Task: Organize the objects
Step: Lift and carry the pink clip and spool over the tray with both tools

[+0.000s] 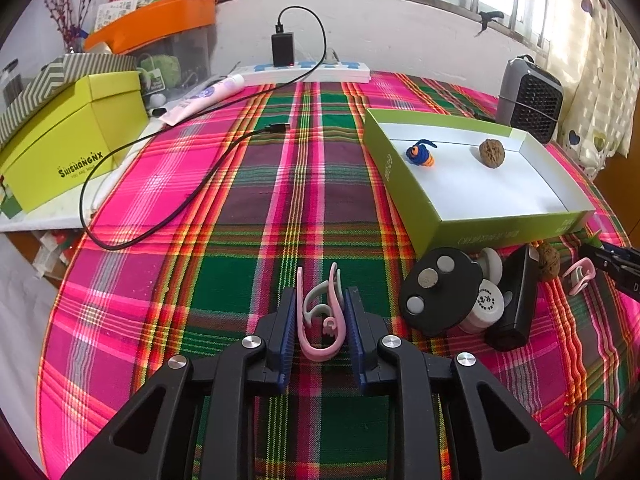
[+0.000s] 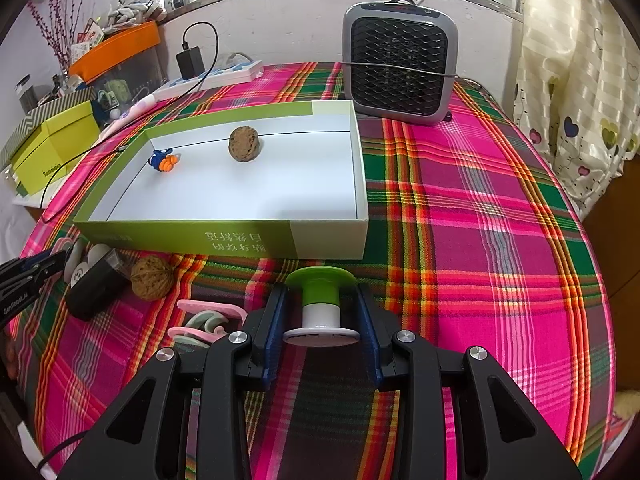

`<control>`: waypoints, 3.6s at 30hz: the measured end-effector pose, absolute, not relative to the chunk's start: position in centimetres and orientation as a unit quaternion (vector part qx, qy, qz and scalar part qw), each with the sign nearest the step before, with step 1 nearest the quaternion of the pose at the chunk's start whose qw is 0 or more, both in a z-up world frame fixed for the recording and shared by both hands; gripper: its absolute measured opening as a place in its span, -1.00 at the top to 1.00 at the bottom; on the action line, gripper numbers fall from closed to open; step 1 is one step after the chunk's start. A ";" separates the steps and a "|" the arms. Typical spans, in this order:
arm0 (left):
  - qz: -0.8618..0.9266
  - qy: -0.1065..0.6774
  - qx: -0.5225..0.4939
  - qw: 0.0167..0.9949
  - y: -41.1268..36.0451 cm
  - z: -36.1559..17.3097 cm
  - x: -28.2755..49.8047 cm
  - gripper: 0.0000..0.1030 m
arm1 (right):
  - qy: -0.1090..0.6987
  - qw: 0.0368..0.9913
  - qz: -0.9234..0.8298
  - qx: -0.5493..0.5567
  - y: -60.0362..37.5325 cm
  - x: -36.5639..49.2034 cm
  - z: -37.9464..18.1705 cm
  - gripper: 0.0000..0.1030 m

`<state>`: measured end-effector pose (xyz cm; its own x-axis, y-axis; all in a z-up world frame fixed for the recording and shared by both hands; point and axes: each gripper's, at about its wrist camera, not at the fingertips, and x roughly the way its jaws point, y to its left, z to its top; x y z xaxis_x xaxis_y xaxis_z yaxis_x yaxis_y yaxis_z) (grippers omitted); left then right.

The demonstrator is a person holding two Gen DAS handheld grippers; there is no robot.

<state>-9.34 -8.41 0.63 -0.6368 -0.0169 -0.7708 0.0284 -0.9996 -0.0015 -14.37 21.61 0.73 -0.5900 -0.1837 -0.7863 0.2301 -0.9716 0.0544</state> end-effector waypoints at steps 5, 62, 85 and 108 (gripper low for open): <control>-0.905 0.007 0.426 0.012 -8.4 0.6 -9.3 0.59 | 0.026 0.116 -0.891 0.438 21.6 -14.4 0.7 0.32; -0.922 -0.011 0.378 -0.087 -0.1 5.9 -13.8 0.59 | 0.032 0.155 -0.903 0.398 19.4 -16.9 5.0 0.32; -0.910 -0.001 0.401 -0.106 1.2 4.3 -20.4 0.59 | 0.048 0.165 -0.890 0.423 17.7 -23.8 3.6 0.32; -0.893 -0.001 0.435 -0.118 2.1 2.2 -24.4 0.59 | 0.058 0.161 -0.876 0.450 16.2 -27.8 1.5 0.32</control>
<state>-24.38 2.11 2.24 -0.5933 0.2094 -0.7773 -0.2111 -0.9723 -0.1008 -27.77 16.16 1.52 -0.5426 -0.2295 -0.8080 0.3346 -0.9414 0.0427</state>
